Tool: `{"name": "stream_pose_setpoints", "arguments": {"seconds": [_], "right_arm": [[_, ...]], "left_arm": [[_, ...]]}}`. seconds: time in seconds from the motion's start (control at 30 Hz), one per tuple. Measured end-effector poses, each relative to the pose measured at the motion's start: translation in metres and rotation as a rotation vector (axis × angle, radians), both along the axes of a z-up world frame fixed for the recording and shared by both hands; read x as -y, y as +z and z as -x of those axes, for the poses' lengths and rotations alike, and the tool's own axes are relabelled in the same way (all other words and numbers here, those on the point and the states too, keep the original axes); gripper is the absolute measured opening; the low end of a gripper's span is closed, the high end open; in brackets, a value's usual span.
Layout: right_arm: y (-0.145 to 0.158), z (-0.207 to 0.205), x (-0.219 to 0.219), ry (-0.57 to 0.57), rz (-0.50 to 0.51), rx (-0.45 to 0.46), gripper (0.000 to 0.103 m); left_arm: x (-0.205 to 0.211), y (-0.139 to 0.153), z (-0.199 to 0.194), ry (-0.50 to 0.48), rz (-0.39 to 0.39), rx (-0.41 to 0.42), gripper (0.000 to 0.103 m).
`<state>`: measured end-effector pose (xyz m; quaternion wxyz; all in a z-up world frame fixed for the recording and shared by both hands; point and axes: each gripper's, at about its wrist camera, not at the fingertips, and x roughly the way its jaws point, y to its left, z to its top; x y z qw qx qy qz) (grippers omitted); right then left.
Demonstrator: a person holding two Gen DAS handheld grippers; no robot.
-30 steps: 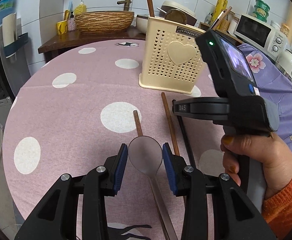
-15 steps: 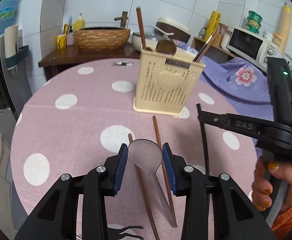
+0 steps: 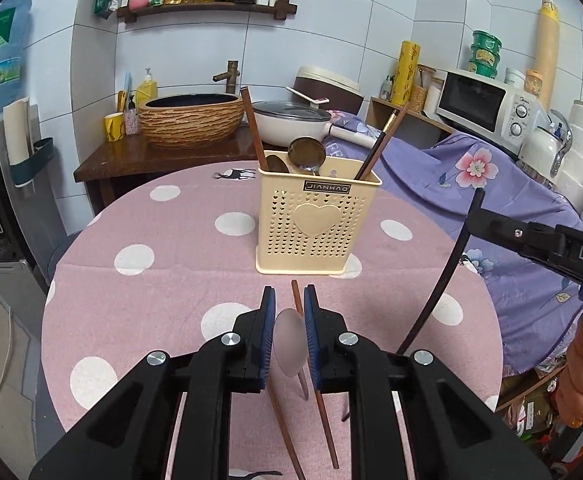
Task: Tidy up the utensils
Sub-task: 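Lift the clear spoon and black chopstick with both tools toward the holder, then lower the clear spoon and black chopstick into the holder and open both tools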
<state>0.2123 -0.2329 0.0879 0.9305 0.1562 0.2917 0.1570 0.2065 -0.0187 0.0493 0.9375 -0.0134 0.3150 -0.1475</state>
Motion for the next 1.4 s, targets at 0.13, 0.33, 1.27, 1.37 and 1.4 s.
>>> {"name": "stream_pose_setpoints", "arguments": {"seconds": [0.13, 0.33, 1.27, 1.37, 1.4], "right_arm": [[-0.001, -0.001, 0.001, -0.008, -0.001, 0.003, 0.008], [-0.001, -0.003, 0.001, -0.006, 0.001, 0.0, 0.008], [0.036, 0.003, -0.004, 0.007, 0.045, 0.078, 0.008], [0.06, -0.001, -0.005, 0.012, 0.075, 0.117, 0.008], [0.068, -0.003, -0.006, 0.012, 0.084, 0.13, 0.008]], "left_arm": [[-0.005, -0.005, -0.005, 0.013, 0.016, -0.024, 0.014], [-0.004, -0.004, -0.006, 0.004, 0.022, -0.019, 0.014], [0.01, 0.023, -0.017, -0.061, 0.059, -0.005, 0.009], [0.008, 0.044, -0.028, -0.06, 0.076, 0.022, 0.009], [0.007, 0.053, -0.033, -0.061, 0.083, 0.034, 0.009]]}}
